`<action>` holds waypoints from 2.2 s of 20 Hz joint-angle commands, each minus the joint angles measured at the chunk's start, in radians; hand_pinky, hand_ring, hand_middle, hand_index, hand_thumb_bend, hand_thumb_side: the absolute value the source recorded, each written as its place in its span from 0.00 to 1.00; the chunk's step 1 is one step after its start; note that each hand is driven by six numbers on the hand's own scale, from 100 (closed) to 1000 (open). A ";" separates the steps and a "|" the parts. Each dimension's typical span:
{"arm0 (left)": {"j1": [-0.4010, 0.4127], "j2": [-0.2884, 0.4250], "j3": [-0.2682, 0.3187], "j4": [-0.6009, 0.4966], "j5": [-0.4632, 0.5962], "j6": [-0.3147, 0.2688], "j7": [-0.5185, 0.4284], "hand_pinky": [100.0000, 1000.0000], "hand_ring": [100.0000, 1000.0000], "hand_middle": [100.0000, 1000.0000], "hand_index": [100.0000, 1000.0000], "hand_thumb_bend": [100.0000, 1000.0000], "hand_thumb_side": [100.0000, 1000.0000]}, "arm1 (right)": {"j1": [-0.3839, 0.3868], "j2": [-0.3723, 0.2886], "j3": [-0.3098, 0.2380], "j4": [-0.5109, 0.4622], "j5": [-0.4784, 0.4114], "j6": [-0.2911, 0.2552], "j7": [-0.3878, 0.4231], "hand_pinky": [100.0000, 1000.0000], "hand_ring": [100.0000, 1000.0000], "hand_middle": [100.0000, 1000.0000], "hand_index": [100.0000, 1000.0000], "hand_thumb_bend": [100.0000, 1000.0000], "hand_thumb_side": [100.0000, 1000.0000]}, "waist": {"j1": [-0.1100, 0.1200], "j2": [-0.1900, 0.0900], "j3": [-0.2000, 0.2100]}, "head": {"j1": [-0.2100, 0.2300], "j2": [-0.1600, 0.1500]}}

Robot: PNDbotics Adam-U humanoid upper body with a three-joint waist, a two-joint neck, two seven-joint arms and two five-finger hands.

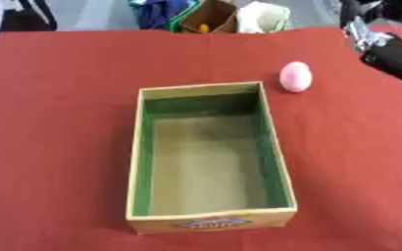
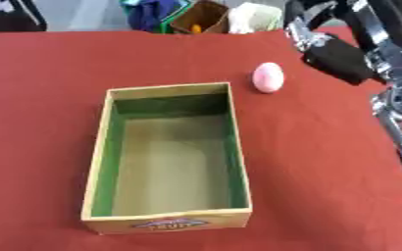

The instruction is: Pick up objects on the table and place them in the box.

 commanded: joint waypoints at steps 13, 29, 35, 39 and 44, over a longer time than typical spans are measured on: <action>0.001 0.023 -0.013 -0.020 0.016 0.006 -0.018 0.31 0.28 0.31 0.46 0.00 0.41 | -0.299 -0.068 0.149 0.484 0.283 -0.085 0.339 0.68 0.82 0.79 0.94 0.37 0.59 | 0.002 0.000 0.027 | -0.033 -0.013; -0.001 0.015 -0.015 -0.020 0.027 0.006 -0.023 0.31 0.28 0.31 0.46 0.00 0.41 | -0.372 0.010 0.144 0.735 0.450 -0.099 0.503 0.76 0.88 0.84 1.00 0.50 0.35 | 0.014 0.022 0.037 | -0.061 -0.033; -0.002 0.014 -0.017 -0.020 0.029 0.005 -0.024 0.31 0.28 0.31 0.46 0.00 0.41 | -0.369 0.022 0.147 0.754 0.476 -0.096 0.474 0.75 0.87 0.80 1.00 0.45 0.42 | 0.012 0.024 0.039 | -0.065 -0.033; -0.003 0.012 -0.018 -0.020 0.029 0.005 -0.026 0.31 0.28 0.31 0.46 0.00 0.41 | -0.368 0.029 0.158 0.763 0.504 -0.085 0.436 0.74 0.86 0.77 0.99 0.41 0.44 | 0.011 0.028 0.045 | -0.071 -0.037; -0.003 0.012 -0.019 -0.020 0.031 0.005 -0.027 0.31 0.28 0.31 0.46 0.00 0.41 | -0.370 0.039 0.168 0.782 0.546 -0.077 0.424 0.75 0.85 0.72 0.96 0.34 0.42 | 0.012 0.032 0.051 | -0.076 -0.034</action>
